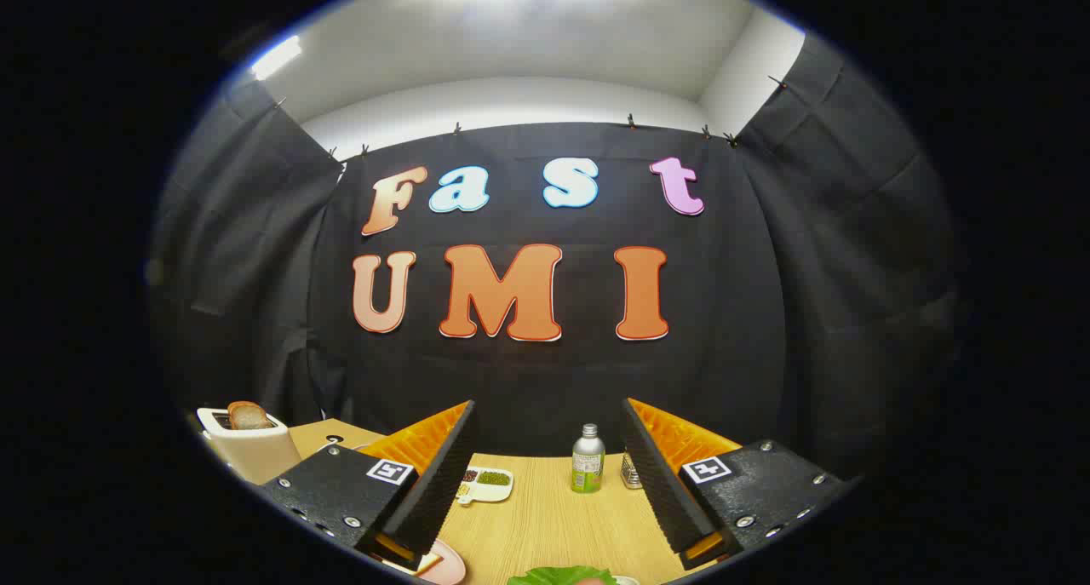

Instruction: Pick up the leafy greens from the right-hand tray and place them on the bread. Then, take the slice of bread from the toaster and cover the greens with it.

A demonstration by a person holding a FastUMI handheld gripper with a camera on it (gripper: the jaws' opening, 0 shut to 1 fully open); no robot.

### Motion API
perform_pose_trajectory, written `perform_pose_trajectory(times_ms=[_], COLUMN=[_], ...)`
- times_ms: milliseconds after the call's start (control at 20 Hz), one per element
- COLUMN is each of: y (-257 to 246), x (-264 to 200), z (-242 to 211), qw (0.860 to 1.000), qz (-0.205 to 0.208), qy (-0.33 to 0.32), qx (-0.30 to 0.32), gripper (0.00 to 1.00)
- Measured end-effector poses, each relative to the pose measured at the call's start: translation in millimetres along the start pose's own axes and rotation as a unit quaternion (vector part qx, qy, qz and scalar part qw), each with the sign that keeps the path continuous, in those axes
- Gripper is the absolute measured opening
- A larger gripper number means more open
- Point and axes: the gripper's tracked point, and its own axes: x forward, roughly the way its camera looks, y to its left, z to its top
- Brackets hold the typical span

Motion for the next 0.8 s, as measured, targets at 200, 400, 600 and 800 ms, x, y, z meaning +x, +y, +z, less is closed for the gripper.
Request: perform_pose_trajectory(times_ms=[200,400,600,800], y=[-2.1,0.7,6.4,3.2], x=[-4.1,-9.2,-12.9,-16.2], z=[0.4,7.4,9.4,4.7], qw=[1.0,1.0,1.0,1.0], qz=[-0.001,0.0,0.004,0.004], qy=[0.007,-0.006,-0.007,0.003], qx=[0.019,0.011,0.009,0.013], gripper=[0.99,0.99,0.99,0.99])
